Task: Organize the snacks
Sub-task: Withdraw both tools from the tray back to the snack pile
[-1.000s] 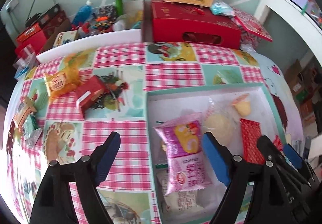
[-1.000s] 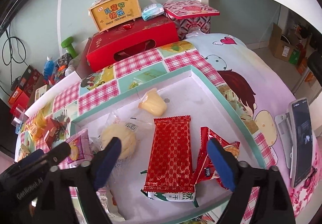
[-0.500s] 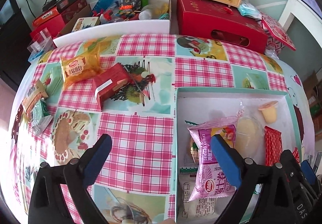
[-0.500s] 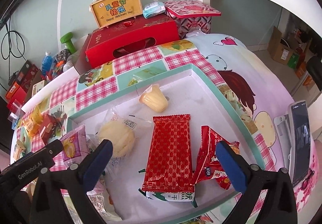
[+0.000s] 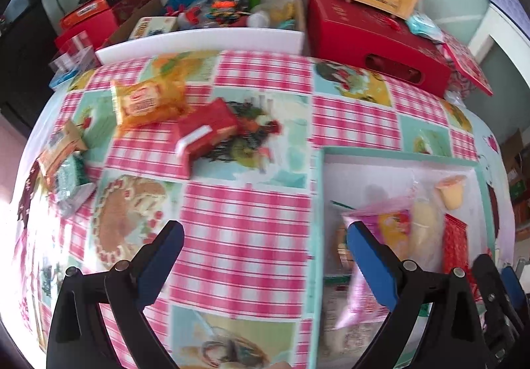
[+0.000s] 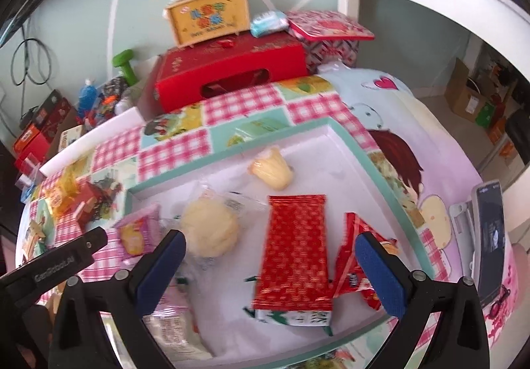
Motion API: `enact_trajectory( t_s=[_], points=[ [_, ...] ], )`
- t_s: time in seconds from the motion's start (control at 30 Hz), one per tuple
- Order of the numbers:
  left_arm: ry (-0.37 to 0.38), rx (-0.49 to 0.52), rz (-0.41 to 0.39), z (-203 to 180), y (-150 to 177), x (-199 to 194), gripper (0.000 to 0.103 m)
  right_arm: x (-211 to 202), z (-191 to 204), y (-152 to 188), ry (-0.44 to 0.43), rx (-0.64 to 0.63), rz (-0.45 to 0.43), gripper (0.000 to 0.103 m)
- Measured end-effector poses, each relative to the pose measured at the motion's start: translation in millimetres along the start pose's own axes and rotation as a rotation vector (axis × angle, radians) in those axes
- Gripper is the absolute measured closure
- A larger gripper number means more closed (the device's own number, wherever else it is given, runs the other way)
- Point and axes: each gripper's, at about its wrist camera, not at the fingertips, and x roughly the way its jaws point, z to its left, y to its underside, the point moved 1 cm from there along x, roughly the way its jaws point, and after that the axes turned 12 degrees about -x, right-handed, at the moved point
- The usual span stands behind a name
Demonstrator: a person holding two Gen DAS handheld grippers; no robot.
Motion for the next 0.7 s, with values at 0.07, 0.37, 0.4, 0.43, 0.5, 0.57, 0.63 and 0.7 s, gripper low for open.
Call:
enact_trajectory(
  t_s=[0.07, 0.37, 0.4, 0.43, 0.5, 0.57, 0.63, 0.7],
  points=[
    [-0.025, 0.002, -0.006, 9.7, -3.3, -0.2, 0.004, -1.8, 11.2, -1.6, -0.017, -0.022, -0.006, 0.000],
    [-0.119, 0.004, -0.010, 67.5, -3.9, 1.8, 0.004, -2.9, 75.6, -2.0, -0.079, -0.139, -0.009, 0.000],
    [-0.117, -0.008, -0.007, 75.3, -4.4, 1.6, 0.004, -2.2, 82.7, -1.1, -0.085, -0.148, -0.006, 0.000],
    [-0.115, -0.021, -0.006, 84.1, -5.3, 1.0, 0.004, -1.5, 89.8, -0.2, -0.093, -0.157, -0.003, 0.000],
    [-0.123, -0.043, -0.009, 100.4, -6.7, -0.3, 0.004, 0.5, 104.7, 1.7, -0.106, -0.176, 0.008, 0.000],
    [-0.141, -0.065, -0.013, 115.4, -8.3, -1.1, 0.004, 1.8, 117.0, 3.6, -0.117, -0.193, 0.014, 0.000],
    [-0.144, -0.097, -0.015, 130.9, -11.0, -1.8, 0.004, 2.7, 128.9, 5.9, -0.127, -0.210, 0.020, 0.000],
    [-0.134, -0.132, -0.009, 144.8, -13.5, -2.2, 0.004, 3.3, 141.7, 8.0, -0.137, -0.226, 0.024, 0.000]
  ],
)
